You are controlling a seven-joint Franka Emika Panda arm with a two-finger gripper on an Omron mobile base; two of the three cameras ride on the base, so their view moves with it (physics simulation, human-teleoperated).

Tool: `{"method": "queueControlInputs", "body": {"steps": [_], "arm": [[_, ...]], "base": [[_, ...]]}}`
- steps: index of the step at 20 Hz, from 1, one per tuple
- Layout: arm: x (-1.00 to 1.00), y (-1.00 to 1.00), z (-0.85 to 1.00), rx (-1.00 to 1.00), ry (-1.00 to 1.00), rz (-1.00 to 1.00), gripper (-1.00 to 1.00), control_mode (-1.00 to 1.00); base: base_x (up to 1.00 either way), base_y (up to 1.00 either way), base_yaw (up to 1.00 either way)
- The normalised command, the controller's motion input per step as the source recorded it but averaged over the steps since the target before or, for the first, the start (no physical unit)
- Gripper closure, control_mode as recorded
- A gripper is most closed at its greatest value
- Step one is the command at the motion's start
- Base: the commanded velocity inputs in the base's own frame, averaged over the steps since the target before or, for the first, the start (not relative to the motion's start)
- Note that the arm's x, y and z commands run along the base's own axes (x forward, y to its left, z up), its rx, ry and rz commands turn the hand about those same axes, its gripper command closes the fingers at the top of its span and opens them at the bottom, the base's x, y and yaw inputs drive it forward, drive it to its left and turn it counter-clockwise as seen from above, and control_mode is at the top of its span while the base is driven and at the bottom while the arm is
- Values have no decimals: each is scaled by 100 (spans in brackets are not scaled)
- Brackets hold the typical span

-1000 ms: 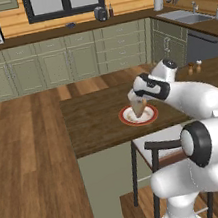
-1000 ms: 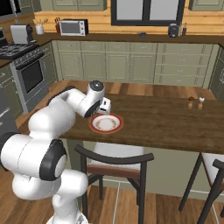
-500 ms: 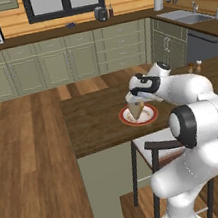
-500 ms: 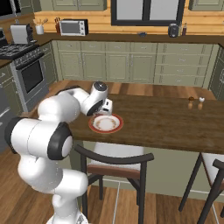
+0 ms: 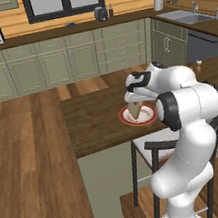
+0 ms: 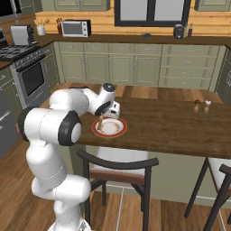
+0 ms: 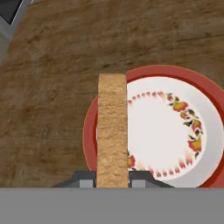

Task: Start the toaster. Once the lever pops up, take the bread to the plate on the dining counter.

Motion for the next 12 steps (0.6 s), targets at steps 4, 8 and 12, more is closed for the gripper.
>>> {"method": "queueControlInputs", "body": {"steps": [4, 8, 12], "arm": [[27, -1, -14, 0, 0, 2, 100, -100], [30, 0, -14, 0, 1, 6, 100, -100], [23, 0, -20, 0, 5, 6, 100, -100]], "base": [[0, 0, 0], [0, 0, 0], [0, 0, 0]]}}
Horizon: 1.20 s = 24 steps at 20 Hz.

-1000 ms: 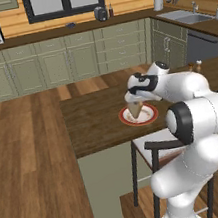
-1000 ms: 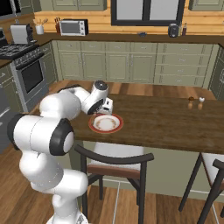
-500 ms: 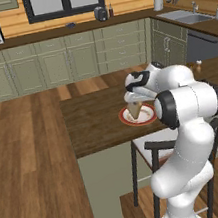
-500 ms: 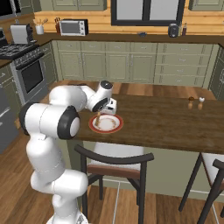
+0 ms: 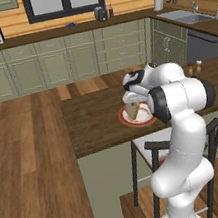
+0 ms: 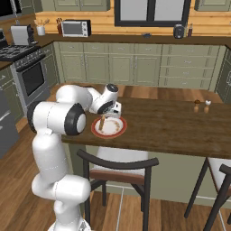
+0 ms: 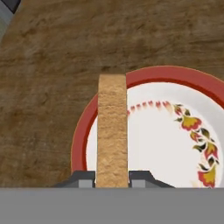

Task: Start the toaster. Once the lever pops up, take the bread to the plate on the dining counter.

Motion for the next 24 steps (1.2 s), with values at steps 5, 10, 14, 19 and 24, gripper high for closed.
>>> {"method": "queueControlInputs", "body": {"steps": [5, 10, 14, 19, 24], "arm": [[10, 0, -20, 0, 6, 6, 100, -100], [1, -1, -10, 0, 4, 2, -100, -100], [0, -9, -2, 0, 4, 0, -100, -100], [6, -62, -1, -1, 7, 0, -100, -100], [1, -71, -1, -12, 5, -3, -100, -100]], "base": [[0, 0, 0], [0, 0, 0], [0, 0, 0], [0, 0, 0], [0, 0, 0]]}}
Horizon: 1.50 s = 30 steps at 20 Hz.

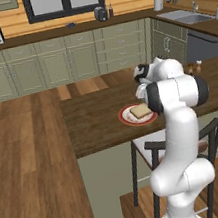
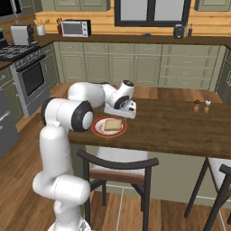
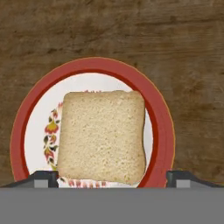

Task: Start the toaster. Once the lever pops up, take the bread to the plate on the dining counter.

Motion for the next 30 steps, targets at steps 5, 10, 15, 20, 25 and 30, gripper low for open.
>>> {"method": "queueControlInputs", "body": {"steps": [5, 10, 15, 20, 25, 30], "arm": [[0, -38, 0, -18, 4, -2, -100, -100], [-20, 28, 38, -31, 1, 0, -100, -100], [-91, 81, 36, -35, -13, 3, -100, -100], [-100, 72, 53, -20, -27, 0, -100, -100], [-100, 88, 73, -10, -20, 0, -100, -100], [-97, 100, 68, -9, -3, 0, -100, -100]], "base": [[0, 0, 0], [0, 0, 0], [0, 0, 0], [0, 0, 0], [0, 0, 0], [0, 0, 0]]}}
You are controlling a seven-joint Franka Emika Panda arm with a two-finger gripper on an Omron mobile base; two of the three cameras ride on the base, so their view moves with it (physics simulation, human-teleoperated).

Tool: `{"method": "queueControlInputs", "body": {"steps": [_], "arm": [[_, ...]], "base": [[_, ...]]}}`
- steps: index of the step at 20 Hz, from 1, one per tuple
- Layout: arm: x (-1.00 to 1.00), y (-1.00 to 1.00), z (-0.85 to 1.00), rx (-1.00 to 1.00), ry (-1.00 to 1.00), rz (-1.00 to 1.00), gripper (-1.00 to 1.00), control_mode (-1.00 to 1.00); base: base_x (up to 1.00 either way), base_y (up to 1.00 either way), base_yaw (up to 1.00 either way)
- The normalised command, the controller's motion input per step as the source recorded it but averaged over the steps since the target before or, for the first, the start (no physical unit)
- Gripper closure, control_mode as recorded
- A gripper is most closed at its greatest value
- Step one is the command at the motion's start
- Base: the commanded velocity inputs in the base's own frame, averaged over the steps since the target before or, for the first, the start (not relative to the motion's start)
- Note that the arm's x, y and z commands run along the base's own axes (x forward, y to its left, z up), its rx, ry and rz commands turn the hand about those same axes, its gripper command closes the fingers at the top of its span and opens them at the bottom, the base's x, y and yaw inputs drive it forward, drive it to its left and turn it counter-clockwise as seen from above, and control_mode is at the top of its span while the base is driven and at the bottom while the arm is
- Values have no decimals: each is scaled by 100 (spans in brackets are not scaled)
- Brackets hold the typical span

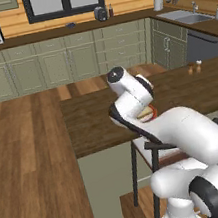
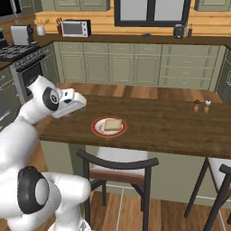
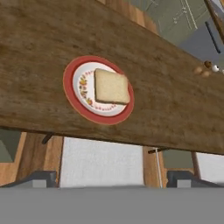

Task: Start the toaster. Once the lever pops up, take the bread to the plate on the dining counter.

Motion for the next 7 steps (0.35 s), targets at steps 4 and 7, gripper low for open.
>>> {"method": "queueControlInputs", "body": {"steps": [4, 7], "arm": [[-100, 97, 13, -5, -2, 0, -100, -100], [-93, 52, -14, -2, 0, 5, -100, -100]], "base": [[0, 0, 0], [0, 0, 0]]}}
